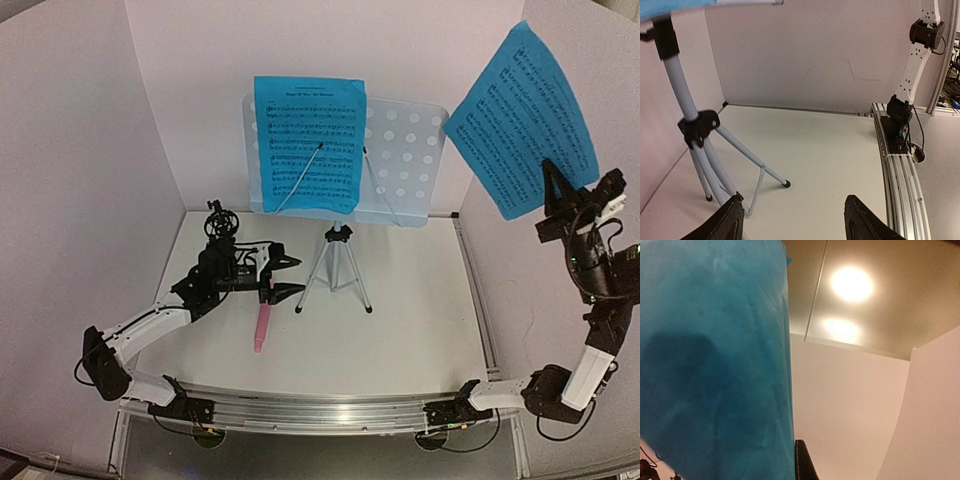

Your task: Set up the instrument practice props

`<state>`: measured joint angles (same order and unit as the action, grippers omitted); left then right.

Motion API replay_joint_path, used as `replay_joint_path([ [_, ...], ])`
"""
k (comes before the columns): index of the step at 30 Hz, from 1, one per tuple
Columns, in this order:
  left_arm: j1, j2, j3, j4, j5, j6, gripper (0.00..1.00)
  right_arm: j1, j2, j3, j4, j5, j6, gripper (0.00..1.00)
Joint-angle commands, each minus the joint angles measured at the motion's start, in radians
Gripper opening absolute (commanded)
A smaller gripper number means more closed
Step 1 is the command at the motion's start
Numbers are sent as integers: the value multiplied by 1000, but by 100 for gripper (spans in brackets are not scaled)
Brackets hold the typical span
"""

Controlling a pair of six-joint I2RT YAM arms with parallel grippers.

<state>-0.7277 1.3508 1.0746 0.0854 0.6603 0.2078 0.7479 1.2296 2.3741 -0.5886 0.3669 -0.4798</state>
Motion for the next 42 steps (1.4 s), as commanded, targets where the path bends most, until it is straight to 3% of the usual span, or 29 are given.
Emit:
replay_joint_path([
  [1, 0, -69, 155, -68, 6, -65, 67, 2, 5, -5, 81, -194, 16, 0],
  [4, 0, -97, 236, -101, -93, -84, 67, 2, 11, -57, 80, -205, 29, 0],
  [7, 1, -130, 314, -127, -236, -100, 73, 2, 10, -107, 81, -209, 38, 0],
  [12, 1, -140, 440, -150, -607, -140, 99, 2, 9, -152, 81, -230, 65, 0],
  [16, 22, -65, 557, -180, -822, -139, 100, 2, 15, -180, 82, -235, 80, 0],
  [19, 56, 25, 684, -293, -860, -160, 100, 2, 20, -202, 81, -243, 85, 0],
  [24, 102, 142, 832, -406, -867, -233, 100, 2, 12, -239, 81, -243, 91, 0],
  [29, 144, 196, 905, -432, -707, -262, 100, 2, -9, -275, 81, -227, 92, 0],
  [33, 171, 169, 865, -375, -514, -335, 100, 2, -27, -295, 81, -228, 104, 0],
  [42, 218, 164, 827, -298, -371, -341, 98, 2, -30, -306, 82, -225, 101, 0],
])
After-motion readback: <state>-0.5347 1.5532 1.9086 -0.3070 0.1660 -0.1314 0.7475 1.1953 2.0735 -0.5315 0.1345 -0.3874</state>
